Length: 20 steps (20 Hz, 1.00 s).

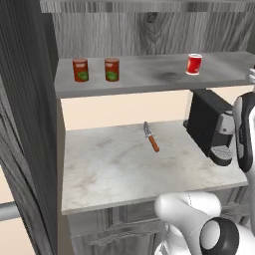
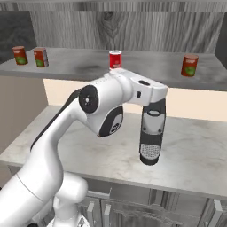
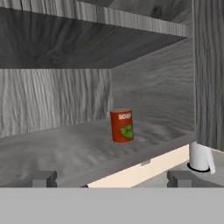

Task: Stack two cans on top of the other two cans in the cabinet.

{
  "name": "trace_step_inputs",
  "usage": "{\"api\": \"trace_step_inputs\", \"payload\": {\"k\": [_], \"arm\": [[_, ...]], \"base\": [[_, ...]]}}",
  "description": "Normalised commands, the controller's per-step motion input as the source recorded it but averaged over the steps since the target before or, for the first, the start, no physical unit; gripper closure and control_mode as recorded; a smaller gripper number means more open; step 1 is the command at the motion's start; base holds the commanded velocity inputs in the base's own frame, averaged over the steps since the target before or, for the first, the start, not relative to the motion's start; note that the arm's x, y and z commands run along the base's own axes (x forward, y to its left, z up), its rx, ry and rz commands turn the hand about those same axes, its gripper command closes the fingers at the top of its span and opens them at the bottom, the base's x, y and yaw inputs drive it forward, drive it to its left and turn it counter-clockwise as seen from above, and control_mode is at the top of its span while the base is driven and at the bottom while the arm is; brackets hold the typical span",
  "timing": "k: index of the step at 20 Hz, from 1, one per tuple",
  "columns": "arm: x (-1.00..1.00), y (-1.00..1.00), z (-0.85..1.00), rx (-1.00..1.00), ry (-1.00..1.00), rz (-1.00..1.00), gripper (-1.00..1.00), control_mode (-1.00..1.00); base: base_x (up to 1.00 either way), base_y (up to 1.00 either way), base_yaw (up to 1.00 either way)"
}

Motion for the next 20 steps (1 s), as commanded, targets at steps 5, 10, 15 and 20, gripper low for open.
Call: {"api": "trace_step_inputs", "payload": {"k": [5,10,15,20], "arm": [[0.22,-0.04,0.01,0.00,0.13,0.00,-1.00,-1.00],[0.18,-0.02,0.00,0.00,0.12,0.00,-1.00,-1.00],[0.15,-0.08,0.00,0.00,0.05,0.00,-1.00,-1.00],[0.03,-0.09,0.00,0.00,0.00,0.00,-1.00,-1.00]], "base": [[0.00,0.00,0.00],[0.00,0.00,0.00],[0.00,0.00,0.00],[0.00,0.00,0.00]]}}
